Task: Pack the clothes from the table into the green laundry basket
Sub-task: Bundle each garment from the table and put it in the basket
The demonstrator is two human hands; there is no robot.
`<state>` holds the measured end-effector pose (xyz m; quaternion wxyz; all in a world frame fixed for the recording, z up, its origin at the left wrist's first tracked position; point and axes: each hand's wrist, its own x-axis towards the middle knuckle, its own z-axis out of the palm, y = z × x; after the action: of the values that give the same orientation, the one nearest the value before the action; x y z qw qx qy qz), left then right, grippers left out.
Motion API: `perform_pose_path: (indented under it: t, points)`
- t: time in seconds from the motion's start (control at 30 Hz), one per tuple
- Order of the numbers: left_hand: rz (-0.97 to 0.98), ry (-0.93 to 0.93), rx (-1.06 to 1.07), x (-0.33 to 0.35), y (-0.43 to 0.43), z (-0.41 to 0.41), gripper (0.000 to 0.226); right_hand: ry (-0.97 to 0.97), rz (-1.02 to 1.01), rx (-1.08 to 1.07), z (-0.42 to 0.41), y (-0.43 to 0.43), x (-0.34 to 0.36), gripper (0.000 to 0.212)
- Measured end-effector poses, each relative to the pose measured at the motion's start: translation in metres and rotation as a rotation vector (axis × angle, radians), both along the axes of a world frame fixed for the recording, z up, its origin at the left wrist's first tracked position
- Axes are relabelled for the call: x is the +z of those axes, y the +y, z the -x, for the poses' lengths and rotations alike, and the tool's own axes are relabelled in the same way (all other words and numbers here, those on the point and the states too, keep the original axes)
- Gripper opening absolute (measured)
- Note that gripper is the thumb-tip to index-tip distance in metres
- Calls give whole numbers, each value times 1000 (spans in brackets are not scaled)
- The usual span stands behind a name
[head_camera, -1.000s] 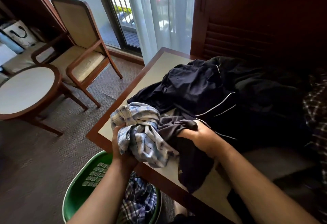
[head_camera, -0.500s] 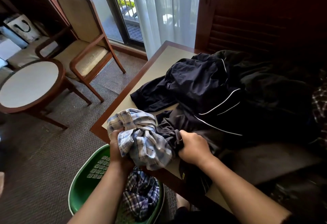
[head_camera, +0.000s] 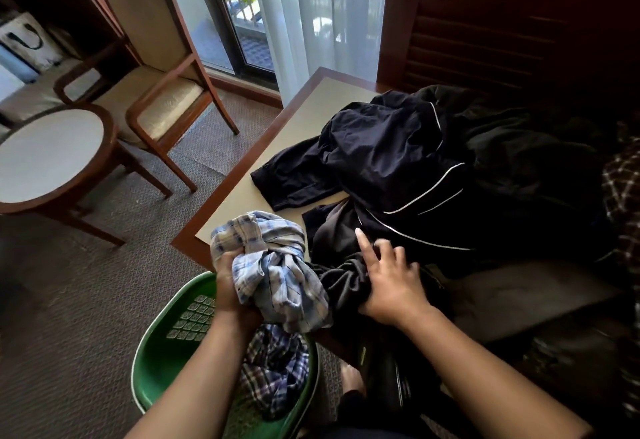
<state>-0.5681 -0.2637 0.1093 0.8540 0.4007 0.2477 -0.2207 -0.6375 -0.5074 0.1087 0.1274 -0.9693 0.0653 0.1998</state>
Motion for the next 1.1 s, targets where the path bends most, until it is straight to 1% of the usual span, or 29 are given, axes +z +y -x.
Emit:
perform_pose_path:
  t: [0.03, 0.07, 0.13, 0.17, 0.23, 0.33, 0.37, 0.43, 0.5, 0.57, 0.6, 0.67, 0.73, 0.8, 0.87, 0.93, 1.0, 1.03, 1.1]
  points:
    - [-4, 12, -5, -1, 0, 1, 69, 29, 34, 7, -1, 0, -3, 119]
    - [-8, 12, -7, -2, 1, 2, 68, 69, 49, 27, -4, -1, -5, 114]
    - [-8, 8, -5, -2, 2, 4, 62, 109, 51, 74, -12, -3, -8, 90]
    - [-9, 2, -4, -1, 3, 6, 61, 94, 43, 99, -15, -3, -8, 76]
    - [5, -7, -1, -2, 7, 9, 60, -11, 44, 168, -18, 0, -8, 49]
    - [-4, -12, -2, -7, 16, 10, 63, -254, -33, 253, -11, 6, -2, 19]
    - [5, -5, 12, -8, 19, 11, 63, -312, -94, 267, -7, 9, 2, 18]
    - [64, -21, 38, -9, 26, 14, 60, -424, -246, 283, 4, 18, 13, 27]
    - [110, -46, 61, -8, 32, 17, 62, -522, -400, 295, 17, 33, 27, 28]
    - [131, -88, 85, -10, 42, 17, 62, -566, -534, 301, 27, 55, 40, 27]
    - [107, -101, 105, -13, 49, 17, 61, -570, -591, 294, 32, 68, 44, 27]
    - [63, -123, 101, -21, 67, 16, 51, -567, -673, 274, 38, 92, 45, 30]
    - [11, -162, 87, -22, 83, 25, 44, -545, -717, 254, 43, 113, 41, 31]
    - [26, -153, 48, -20, 98, 41, 45, -536, -751, 257, 50, 133, 39, 31]
    - [72, -127, 35, -16, 114, 58, 52, -534, -778, 279, 60, 152, 39, 32]
    - [28, -118, 70, -12, 136, 74, 45, -525, -789, 293, 72, 171, 39, 28]
    - [6, -106, 56, -9, 159, 90, 44, -512, -786, 297, 83, 192, 36, 25]
    - [8, -85, 64, -5, 170, 97, 46, -500, -784, 291, 89, 203, 34, 25]
    - [28, -55, 54, -7, 188, 110, 59, -467, -786, 272, 101, 224, 28, 28]
